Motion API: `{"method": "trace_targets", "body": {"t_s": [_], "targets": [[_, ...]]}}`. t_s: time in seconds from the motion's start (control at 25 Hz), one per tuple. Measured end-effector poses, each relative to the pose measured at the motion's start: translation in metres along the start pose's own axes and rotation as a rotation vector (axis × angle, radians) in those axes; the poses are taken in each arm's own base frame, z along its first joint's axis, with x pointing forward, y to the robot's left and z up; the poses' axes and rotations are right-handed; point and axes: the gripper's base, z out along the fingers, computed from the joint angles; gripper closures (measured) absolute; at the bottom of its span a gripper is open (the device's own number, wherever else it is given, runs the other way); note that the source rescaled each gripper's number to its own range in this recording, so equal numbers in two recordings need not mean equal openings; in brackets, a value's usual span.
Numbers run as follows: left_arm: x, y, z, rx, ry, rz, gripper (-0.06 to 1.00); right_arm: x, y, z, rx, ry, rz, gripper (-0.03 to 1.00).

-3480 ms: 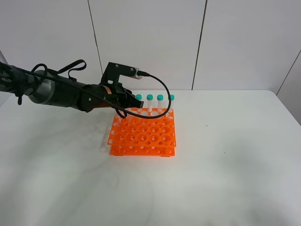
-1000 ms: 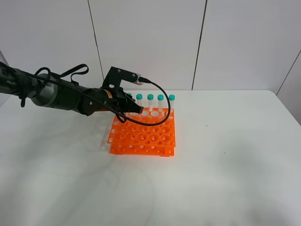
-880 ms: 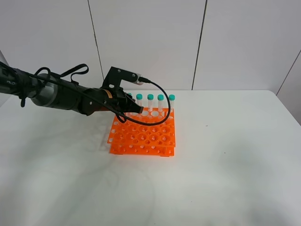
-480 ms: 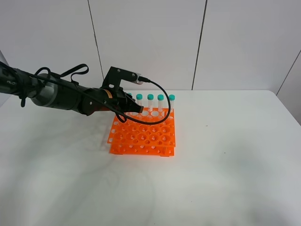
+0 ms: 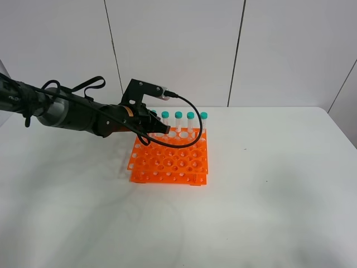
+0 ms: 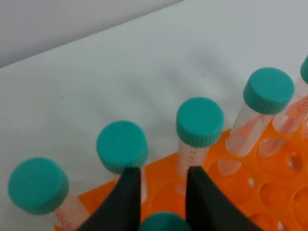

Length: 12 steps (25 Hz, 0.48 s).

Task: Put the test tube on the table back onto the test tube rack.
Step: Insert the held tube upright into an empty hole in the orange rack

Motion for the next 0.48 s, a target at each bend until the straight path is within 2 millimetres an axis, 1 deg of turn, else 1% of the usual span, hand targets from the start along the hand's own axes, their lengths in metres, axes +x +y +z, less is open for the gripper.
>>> {"method": "trace_targets", "body": {"t_s": [0.16,0.2,0.24,0.32,0.36,0.44,0.48], "targets": [[0.0,0.0,0.0,0.0,0.0,0.0,0.94,0.0,0.0,0.0,0.0,0.0,0.0,0.5],[0.0,0.0,0.0,0.0,0.001,0.0,0.92,0.0,0.0,0.0,0.0,0.0,0.0,0.5],[0.002,0.0,0.0,0.0,0.015,0.0,0.87,0.0,0.0,0.0,0.0,0.0,0.0,0.5],[0.008,0.0,0.002,0.0,0.053,0.0,0.72,0.0,0.0,0.0,0.0,0.0,0.0,0.5],[0.011,0.0,0.002,0.0,0.067,0.0,0.66,0.0,0.0,0.0,0.0,0.0,0.0,0.5],[0.011,0.0,0.002,0.0,0.069,0.001,0.59,0.0,0.0,0.0,0.0,0.0,0.0,0.5],[0.011,0.0,0.002,0.0,0.071,0.001,0.57,0.0,0.0,0.0,0.0,0.0,0.0,0.5]]}}
